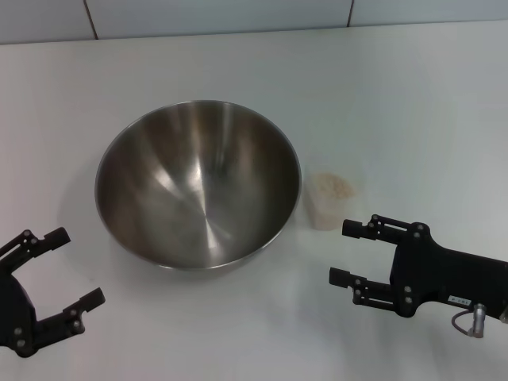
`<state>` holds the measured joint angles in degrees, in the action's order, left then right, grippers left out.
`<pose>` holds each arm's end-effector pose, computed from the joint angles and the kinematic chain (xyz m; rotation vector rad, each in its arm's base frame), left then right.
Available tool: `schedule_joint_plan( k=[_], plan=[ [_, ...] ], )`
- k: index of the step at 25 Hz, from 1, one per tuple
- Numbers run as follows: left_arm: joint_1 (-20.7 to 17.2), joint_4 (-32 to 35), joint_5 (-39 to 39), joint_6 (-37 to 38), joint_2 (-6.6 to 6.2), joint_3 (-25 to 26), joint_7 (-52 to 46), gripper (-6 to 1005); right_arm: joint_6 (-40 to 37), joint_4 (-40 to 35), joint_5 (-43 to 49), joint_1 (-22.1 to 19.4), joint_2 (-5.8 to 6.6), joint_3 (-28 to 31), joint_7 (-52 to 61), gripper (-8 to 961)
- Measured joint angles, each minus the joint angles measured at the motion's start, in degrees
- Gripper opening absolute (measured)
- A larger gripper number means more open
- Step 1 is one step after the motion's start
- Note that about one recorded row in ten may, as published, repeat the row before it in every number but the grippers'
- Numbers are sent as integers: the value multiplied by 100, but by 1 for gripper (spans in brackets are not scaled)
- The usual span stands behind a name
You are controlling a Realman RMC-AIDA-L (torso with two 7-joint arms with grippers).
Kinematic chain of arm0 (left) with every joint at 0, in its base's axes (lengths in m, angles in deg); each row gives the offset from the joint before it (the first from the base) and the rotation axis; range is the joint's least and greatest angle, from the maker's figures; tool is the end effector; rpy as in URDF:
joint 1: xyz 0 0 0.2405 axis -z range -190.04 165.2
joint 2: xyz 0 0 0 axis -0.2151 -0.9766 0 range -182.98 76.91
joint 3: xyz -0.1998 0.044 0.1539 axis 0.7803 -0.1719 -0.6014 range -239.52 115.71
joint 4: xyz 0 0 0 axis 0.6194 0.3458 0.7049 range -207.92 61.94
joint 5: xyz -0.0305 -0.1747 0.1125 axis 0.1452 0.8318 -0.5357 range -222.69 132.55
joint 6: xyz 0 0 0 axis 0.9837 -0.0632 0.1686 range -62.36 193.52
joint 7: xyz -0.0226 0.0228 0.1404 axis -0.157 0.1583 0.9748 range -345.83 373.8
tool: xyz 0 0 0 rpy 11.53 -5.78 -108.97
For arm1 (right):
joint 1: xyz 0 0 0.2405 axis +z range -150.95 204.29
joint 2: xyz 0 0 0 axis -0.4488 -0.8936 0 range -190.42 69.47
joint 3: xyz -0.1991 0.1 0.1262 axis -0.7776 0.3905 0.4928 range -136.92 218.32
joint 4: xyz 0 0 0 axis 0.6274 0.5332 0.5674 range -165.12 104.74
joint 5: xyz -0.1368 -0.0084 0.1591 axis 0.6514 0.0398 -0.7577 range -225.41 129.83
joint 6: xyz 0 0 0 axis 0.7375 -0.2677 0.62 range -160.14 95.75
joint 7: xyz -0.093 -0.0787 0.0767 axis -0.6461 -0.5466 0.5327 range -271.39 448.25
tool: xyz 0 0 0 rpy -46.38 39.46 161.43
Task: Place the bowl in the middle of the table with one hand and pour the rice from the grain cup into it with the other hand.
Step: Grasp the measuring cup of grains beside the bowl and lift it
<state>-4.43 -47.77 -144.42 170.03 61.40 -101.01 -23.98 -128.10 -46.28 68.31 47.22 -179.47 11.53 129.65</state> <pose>-0.3435 0.1902 0.0243 -2.4645 -0.2153 -0.8841 0.3083 0.2321 -0.0428 -2.6250 0.3617 0.9201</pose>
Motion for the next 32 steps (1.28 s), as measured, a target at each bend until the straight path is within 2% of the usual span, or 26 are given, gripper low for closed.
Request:
schedule_joint_plan(
  k=[8, 9, 15, 21, 26, 29, 32],
  plan=[
    [26, 0, 12, -16, 7, 58, -33, 862, -153, 123, -81, -78, -20, 113, -287, 704],
    [33, 0, 12, -14, 7, 65, -44, 862, -247, 338, -271, -195, -32, 202, -685, 704],
    [63, -2, 11, 1, 7, 80, -132, 862, -503, 993, -1031, -480, -34, 244, -1332, 703],
    [132, -9, 1, 30, -63, 97, -449, 863, -644, 1731, -1853, -852, -39, 486, -2004, 704],
    [179, -4, -15, 44, -106, 97, -530, 862, -553, 1959, -2025, -1023, -47, 972, -2057, 704],
    [186, -3, -16, 62, -129, 92, -551, 862, -229, 2093, -2028, -1037, -50, 1303, -2062, 703],
    [211, 0, -19, 89, -150, 70, -563, 862, -45, 2128, -2028, -1000, -50, 1346, -2064, 703]
  ],
)
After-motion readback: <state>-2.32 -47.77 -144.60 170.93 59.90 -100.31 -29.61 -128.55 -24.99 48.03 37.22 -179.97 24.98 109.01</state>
